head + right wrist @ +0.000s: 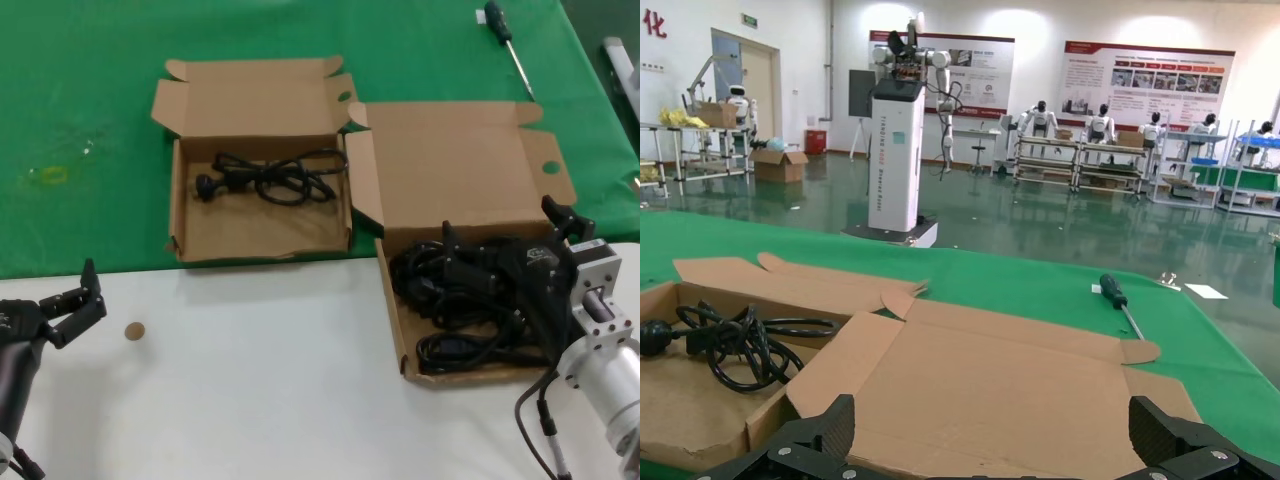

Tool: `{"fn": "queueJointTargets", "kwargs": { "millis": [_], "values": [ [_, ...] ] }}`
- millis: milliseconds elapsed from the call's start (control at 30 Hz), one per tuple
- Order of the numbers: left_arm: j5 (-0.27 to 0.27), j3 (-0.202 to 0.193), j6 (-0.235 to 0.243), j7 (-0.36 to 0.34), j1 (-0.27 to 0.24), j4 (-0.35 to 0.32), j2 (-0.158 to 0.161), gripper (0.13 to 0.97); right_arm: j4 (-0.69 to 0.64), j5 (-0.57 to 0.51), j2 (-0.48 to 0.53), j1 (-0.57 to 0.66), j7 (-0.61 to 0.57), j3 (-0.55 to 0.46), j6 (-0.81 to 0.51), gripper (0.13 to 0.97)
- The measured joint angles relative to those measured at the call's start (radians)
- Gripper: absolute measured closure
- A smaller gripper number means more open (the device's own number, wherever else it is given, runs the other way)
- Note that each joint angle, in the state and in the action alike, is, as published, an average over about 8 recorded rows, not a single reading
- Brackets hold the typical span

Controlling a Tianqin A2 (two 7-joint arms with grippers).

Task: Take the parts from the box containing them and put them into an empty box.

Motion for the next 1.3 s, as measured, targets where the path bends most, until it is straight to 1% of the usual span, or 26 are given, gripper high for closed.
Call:
{"fn": "queueJointTargets", "kwargs": {
  "millis": [1300],
  "values": [
    [0.0, 0.0, 0.0, 0.0, 0.0, 0.0, 0.0, 0.132, 0.0, 0.0, 0.0, 0.0, 0.0, 0.0, 0.0, 0.129]
  ]
}}
